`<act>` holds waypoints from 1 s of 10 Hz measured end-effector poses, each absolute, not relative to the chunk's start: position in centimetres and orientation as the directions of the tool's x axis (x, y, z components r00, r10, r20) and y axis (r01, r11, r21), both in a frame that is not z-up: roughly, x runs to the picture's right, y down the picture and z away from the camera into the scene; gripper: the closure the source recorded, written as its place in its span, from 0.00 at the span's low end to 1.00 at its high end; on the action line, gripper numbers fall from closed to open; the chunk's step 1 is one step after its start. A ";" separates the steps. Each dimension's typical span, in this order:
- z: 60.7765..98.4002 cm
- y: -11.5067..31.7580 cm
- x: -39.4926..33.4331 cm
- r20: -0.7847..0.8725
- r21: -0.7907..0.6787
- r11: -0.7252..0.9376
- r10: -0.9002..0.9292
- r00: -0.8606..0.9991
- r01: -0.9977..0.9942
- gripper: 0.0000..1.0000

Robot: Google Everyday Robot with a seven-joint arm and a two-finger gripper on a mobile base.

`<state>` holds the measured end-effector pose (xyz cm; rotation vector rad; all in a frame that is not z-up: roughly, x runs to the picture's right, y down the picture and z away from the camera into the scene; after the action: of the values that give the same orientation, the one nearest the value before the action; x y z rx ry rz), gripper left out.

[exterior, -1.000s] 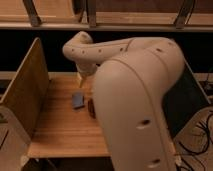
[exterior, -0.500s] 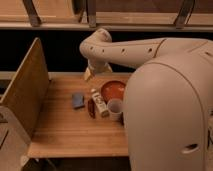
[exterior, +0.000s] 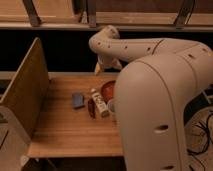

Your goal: Move the arm in a circular motion

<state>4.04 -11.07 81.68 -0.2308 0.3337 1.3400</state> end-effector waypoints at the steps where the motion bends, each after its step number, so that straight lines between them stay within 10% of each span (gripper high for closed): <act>1: 82.5 -12.6 5.3 -0.357 0.038 0.214 0.915 0.187 -0.976 0.20; 10: 80.3 -4.8 -13.9 -0.363 -0.414 0.423 0.735 0.572 -0.806 0.20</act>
<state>-13.89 -4.81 80.33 -0.5930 0.1335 0.9679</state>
